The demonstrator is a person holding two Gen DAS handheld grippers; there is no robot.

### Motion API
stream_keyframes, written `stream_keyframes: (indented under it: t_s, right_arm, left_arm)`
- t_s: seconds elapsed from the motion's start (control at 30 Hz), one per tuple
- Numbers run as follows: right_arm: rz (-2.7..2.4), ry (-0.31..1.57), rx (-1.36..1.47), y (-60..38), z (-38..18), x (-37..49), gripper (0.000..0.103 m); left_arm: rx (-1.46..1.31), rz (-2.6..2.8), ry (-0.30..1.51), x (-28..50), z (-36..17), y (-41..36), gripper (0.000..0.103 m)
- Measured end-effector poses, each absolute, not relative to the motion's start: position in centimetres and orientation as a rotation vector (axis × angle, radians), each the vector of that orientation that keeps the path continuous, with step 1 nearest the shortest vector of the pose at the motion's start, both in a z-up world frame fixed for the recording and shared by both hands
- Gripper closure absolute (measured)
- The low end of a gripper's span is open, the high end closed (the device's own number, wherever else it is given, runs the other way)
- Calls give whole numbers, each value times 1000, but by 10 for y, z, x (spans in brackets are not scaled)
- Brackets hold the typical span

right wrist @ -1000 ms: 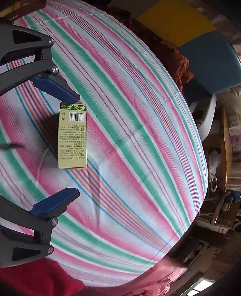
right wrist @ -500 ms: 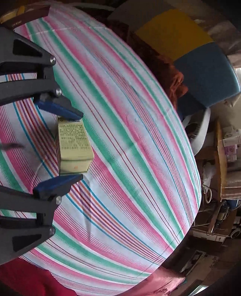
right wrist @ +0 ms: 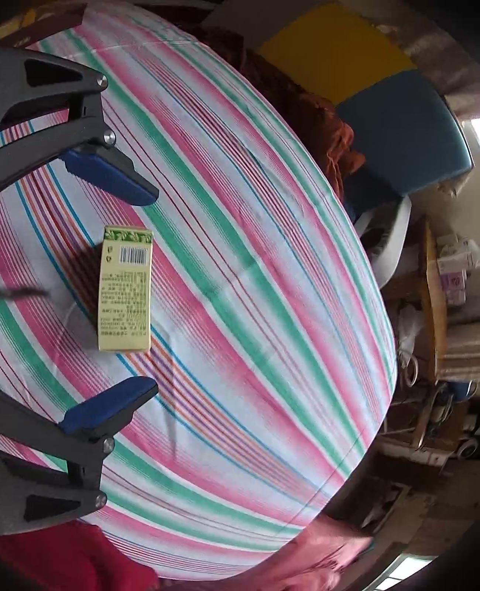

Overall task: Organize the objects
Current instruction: 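Grasp the plastic-wrapped white ball with the left tool while the right tool grasps the green box, then carry the wrapped ball and green box into the gold tray and release both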

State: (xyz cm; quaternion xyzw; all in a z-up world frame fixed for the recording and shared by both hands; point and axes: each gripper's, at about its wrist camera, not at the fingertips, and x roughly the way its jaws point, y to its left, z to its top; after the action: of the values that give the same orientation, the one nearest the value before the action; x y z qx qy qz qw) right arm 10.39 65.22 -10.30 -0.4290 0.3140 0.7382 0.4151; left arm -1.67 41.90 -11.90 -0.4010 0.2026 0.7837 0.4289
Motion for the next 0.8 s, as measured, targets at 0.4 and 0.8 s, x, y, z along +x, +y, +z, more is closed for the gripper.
stream_keyframes:
  t_s: [0.4, 0.8]
  right_arm:
    - [1802, 712, -1211, 652, -119, 91, 20]
    - [1973, 706, -1152, 633, -101, 83, 30]
  left_arm:
    - [-1002, 1954, 493, -19, -121, 420, 66]
    - [-1053, 1955, 493, -22, -115, 414, 69]
